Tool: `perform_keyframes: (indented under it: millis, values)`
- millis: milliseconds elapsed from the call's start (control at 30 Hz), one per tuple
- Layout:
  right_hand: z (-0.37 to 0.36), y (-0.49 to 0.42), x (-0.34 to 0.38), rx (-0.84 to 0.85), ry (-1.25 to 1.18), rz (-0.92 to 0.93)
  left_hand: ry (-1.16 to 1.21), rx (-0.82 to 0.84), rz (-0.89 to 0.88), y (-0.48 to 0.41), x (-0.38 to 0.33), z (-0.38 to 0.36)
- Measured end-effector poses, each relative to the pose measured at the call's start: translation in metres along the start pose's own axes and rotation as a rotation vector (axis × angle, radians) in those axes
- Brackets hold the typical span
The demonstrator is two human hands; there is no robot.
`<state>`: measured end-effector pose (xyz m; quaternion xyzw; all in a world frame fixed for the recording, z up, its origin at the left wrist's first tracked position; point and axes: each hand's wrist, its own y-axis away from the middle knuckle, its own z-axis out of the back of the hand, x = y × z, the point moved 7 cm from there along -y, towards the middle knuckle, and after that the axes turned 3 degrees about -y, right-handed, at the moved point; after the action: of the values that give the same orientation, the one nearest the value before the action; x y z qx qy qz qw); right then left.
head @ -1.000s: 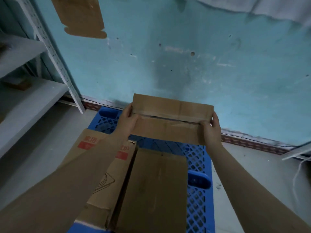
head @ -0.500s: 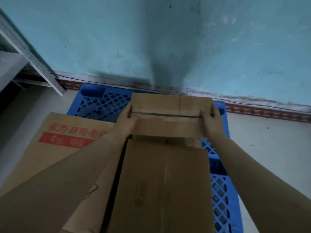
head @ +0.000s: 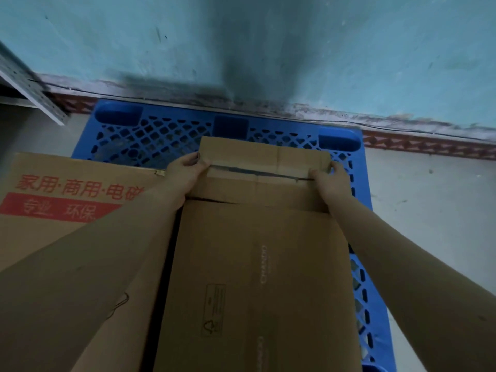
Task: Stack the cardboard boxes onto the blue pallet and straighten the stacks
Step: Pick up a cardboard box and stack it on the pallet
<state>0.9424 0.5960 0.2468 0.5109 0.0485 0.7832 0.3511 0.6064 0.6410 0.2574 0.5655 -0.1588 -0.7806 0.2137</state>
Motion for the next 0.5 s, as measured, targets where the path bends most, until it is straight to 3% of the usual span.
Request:
perform_keyframes:
  millis: [500]
  values:
    - [0.009,0.006,-0.009,0.094,0.071,-0.012,-0.032,-0.041,0.013,0.005,0.012,0.004]
